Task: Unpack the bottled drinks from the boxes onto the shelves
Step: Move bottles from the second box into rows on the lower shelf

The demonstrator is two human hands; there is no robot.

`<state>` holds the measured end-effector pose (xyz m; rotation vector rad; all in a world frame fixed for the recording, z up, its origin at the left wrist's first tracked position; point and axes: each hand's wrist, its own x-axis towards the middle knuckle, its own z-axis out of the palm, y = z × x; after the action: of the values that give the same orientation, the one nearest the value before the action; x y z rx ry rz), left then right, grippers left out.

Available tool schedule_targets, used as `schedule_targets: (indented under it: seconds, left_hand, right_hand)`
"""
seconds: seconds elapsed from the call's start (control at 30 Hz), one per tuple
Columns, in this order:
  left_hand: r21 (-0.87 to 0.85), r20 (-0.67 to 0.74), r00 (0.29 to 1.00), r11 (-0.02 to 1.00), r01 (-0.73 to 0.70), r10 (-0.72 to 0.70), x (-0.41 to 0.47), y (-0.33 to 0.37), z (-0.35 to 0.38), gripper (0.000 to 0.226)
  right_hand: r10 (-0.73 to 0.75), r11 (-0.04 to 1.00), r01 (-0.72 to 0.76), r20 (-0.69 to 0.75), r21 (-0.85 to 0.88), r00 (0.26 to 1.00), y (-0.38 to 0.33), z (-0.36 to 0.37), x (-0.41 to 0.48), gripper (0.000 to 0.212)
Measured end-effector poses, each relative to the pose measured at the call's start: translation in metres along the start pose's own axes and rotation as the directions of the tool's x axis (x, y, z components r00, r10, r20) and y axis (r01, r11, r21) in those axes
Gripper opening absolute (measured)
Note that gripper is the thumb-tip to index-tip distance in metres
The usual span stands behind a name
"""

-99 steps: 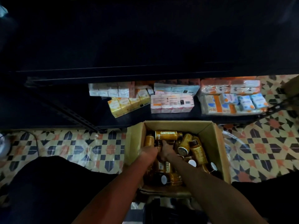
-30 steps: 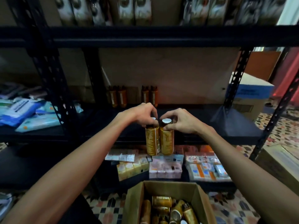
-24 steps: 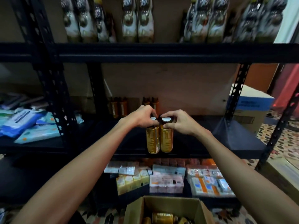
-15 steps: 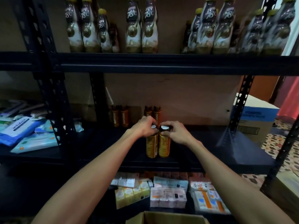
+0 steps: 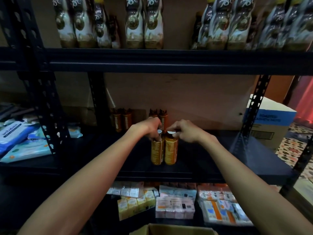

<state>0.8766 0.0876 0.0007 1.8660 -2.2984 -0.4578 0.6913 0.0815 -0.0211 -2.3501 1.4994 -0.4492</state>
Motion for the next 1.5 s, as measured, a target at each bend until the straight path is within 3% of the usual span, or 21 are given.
schedule_targets:
  seconds: [0.17, 0.3, 0.37, 0.47, 0.57, 0.63, 0.73, 0.87, 1.13, 1.3, 1.43, 1.5]
  left_hand:
    - [0.013, 0.013, 1.000, 1.000, 0.023, -0.023, -0.001, 0.005, 0.001, 0.063]
    - [-0.014, 0.040, 0.999, 1.000, 0.020, -0.020, -0.001, 0.006, -0.001, 0.062]
    - [-0.015, 0.045, 0.999, 1.000, 0.025, -0.024, -0.002, 0.007, -0.002, 0.061]
    - [-0.013, 0.048, 0.998, 0.999, 0.036, -0.035, -0.003, 0.009, -0.003, 0.061]
    - [-0.009, 0.053, 0.998, 0.999, 0.038, -0.038, -0.003, 0.009, -0.003, 0.059]
    - [-0.008, 0.057, 0.998, 0.999, 0.035, -0.035, -0.004, 0.010, -0.004, 0.060]
    - [-0.010, 0.060, 0.998, 0.999, 0.034, -0.034, -0.003, 0.010, -0.004, 0.061]
    - [-0.017, 0.056, 0.998, 0.999, 0.034, -0.033, -0.005, 0.011, -0.004, 0.061]
    - [0.075, 0.084, 0.993, 0.993, -0.086, 0.080, -0.008, 0.001, -0.011, 0.068]
    - [0.139, 0.144, 0.977, 0.974, -0.178, 0.158, -0.010, 0.001, -0.017, 0.049]
    - [0.097, 0.012, 0.994, 0.989, -0.111, 0.110, -0.005, 0.000, -0.009, 0.034]
    - [0.074, -0.023, 0.996, 0.994, -0.081, 0.082, -0.003, -0.001, -0.005, 0.044]
  right_hand:
    - [0.056, 0.998, -0.057, -0.069, -0.019, 0.996, 0.003, 0.004, -0.002, 0.052]
    - [0.018, 0.998, -0.018, -0.001, 0.065, 1.000, 0.006, 0.000, -0.005, 0.043]
    - [0.053, 0.999, -0.053, -0.059, 0.001, 0.997, 0.008, 0.004, -0.002, 0.036]
    - [0.077, 0.994, -0.087, -0.130, -0.073, 0.989, 0.003, 0.006, -0.004, 0.046]
    - [0.073, 0.995, -0.071, -0.036, 0.069, 0.997, 0.004, 0.001, -0.003, 0.047]
    - [0.070, 0.995, -0.070, 0.006, 0.075, 0.998, 0.005, 0.000, -0.003, 0.043]
    - [0.122, 0.991, -0.118, -0.085, 0.059, 0.989, 0.005, 0.003, -0.001, 0.037]
    - [0.128, 0.988, -0.120, -0.067, 0.102, 0.990, 0.004, 0.008, 0.000, 0.060]
    - [0.110, 0.973, -0.085, -0.105, 0.215, 0.988, 0.012, 0.023, -0.001, 0.036]
    - [0.123, 0.972, -0.102, -0.088, 0.213, 0.989, 0.013, 0.028, -0.002, 0.038]
    - [0.108, 0.966, -0.081, -0.098, 0.247, 0.989, 0.015, 0.030, -0.003, 0.036]
    - [0.106, 0.964, -0.079, -0.095, 0.254, 0.990, 0.015, 0.031, -0.002, 0.036]
